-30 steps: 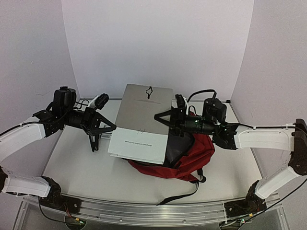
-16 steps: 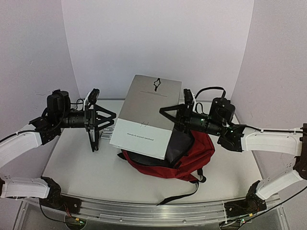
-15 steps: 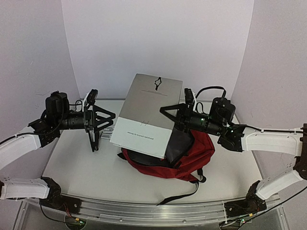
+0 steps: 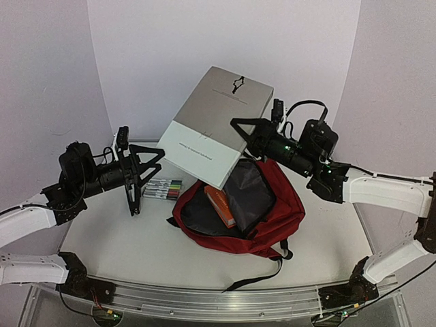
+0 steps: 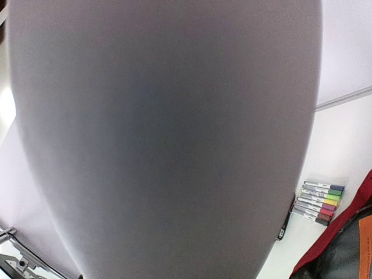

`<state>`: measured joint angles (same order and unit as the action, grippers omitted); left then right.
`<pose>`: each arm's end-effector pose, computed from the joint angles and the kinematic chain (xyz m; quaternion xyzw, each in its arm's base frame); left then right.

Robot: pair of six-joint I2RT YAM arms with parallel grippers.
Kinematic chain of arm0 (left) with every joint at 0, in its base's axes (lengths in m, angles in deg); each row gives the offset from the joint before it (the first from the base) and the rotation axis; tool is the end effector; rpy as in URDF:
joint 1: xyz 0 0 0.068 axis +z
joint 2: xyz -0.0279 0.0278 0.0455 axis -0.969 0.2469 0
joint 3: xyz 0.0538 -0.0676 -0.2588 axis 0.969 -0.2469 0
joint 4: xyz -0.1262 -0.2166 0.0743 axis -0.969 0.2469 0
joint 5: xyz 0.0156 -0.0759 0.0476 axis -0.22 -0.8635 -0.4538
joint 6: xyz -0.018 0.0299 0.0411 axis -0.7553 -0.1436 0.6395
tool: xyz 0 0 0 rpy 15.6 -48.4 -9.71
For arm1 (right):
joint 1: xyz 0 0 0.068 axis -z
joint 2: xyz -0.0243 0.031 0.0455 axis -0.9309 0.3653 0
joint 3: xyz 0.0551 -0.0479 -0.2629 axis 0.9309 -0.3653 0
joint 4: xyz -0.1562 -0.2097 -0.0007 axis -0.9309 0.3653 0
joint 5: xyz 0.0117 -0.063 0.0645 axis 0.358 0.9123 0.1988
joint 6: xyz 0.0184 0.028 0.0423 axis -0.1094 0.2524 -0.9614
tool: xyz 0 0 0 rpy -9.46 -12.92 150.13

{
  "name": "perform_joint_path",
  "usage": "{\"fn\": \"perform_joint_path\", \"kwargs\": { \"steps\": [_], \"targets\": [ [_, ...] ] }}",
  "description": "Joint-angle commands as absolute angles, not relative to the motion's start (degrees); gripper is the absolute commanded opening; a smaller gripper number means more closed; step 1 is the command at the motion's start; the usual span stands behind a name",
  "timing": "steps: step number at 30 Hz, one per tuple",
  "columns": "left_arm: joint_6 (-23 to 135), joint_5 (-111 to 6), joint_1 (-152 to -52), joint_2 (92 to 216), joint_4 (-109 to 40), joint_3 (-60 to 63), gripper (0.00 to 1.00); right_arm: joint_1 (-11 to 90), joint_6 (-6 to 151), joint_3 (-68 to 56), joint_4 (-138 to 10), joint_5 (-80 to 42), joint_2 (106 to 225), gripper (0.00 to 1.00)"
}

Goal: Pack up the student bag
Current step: Pick up the book from the center of the board.

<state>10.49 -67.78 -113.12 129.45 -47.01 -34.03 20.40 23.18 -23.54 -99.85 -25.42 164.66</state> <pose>0.1600 -0.1402 0.3165 0.0276 0.7036 -0.6073 0.3678 0.2132 0.2514 0.3628 -0.0537 0.6222 0.6611 0.4158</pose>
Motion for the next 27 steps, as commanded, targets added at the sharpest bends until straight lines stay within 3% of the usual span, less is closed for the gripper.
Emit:
{"fn": "perform_joint_path", "kwargs": {
  "steps": [1, 16, 27],
  "targets": [
    [9.41, -61.54, -118.18, 134.29, -56.76, -31.65, 0.87, 19.57, 24.11, -20.37, -105.63, -21.35, 165.79, 0.34],
    [10.78, -54.77, -128.35, 148.7, -70.25, -22.83, 0.85, 16.43, 21.88, -24.87, -114.35, -11.99, 164.83, 0.33],
    [10.31, -55.41, -128.79, 153.49, -76.71, -19.66, 0.64, 14.98, 19.33, -28.56, -119.06, -6.73, 164.25, 0.34]
  ]
}}
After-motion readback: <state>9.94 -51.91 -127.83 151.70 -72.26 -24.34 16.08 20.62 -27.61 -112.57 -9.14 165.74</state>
